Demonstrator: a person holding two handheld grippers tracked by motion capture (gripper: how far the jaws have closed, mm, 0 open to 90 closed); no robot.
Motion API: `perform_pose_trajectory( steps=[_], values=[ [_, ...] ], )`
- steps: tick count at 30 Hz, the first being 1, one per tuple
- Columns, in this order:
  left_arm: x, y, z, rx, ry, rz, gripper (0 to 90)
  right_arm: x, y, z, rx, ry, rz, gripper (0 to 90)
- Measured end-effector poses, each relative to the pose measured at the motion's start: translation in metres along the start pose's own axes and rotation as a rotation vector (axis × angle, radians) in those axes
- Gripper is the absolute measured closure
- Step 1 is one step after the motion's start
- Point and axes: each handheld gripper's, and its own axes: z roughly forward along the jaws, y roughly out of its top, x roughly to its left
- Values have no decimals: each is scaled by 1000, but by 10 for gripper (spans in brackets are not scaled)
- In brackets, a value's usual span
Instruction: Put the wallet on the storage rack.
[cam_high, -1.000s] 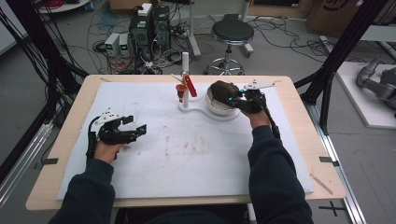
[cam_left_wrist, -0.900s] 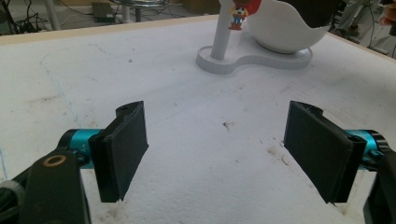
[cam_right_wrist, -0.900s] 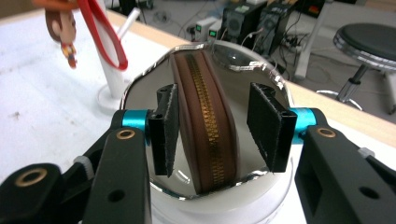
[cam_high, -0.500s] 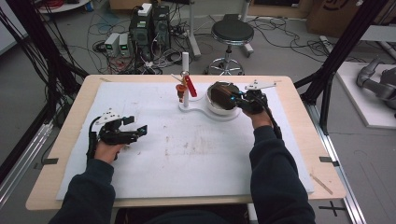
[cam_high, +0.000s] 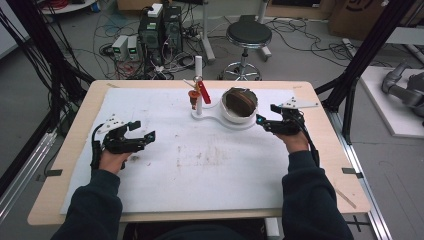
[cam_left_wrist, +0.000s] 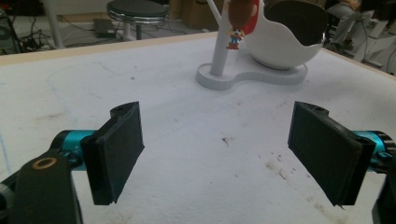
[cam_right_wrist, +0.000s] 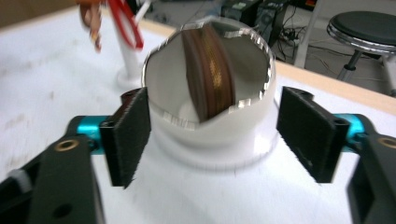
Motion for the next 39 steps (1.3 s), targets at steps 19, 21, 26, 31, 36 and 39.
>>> perform_pose_trajectory(
  steps=[19,21,26,31,36,39],
  values=[
    [2,6,-7,-62,51,27,180,19,-46,-32,4,21,-29,220],
    [1,7,-7,-62,50,27,180,18,-46,-33,-8,25,-31,220],
    [1,6,-6,-53,46,30,184,18,-47,-34,-13,15,-29,220],
    [0,6,-8,-59,45,22,187,18,-48,-36,-14,-2,-18,221],
    [-1,5,-8,-53,35,20,191,19,-48,-37,-12,-11,-20,221],
    [-2,5,-9,-59,31,21,197,19,-48,-38,-17,-14,-24,221]
  ],
)
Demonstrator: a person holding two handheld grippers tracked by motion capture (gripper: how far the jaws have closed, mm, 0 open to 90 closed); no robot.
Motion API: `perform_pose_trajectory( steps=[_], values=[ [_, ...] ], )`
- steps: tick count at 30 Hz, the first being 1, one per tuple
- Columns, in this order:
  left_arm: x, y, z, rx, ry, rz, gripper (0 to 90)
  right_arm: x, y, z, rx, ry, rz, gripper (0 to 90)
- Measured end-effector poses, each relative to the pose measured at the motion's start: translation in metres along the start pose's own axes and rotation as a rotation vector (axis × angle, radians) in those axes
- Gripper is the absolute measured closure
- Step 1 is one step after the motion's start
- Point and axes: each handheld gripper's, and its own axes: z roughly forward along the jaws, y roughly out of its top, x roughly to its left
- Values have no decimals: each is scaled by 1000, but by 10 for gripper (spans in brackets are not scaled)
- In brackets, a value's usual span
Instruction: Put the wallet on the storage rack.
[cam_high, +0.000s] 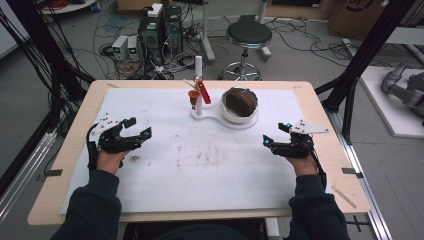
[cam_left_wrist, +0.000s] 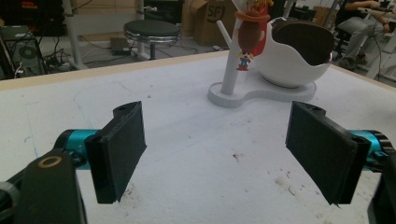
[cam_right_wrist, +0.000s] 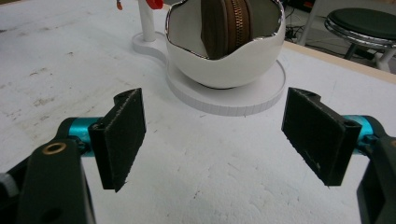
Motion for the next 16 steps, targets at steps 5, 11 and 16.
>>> perform_pose_trajectory(
  steps=[5,11,16],
  values=[
    [1,-1,0,5,3,1,197,0,0,1,3,4,6,221],
    [1,-1,1,13,3,-5,198,-2,-1,2,5,7,6,221],
    [1,-2,2,19,0,-7,198,-3,-1,2,2,6,6,221]
  ],
)
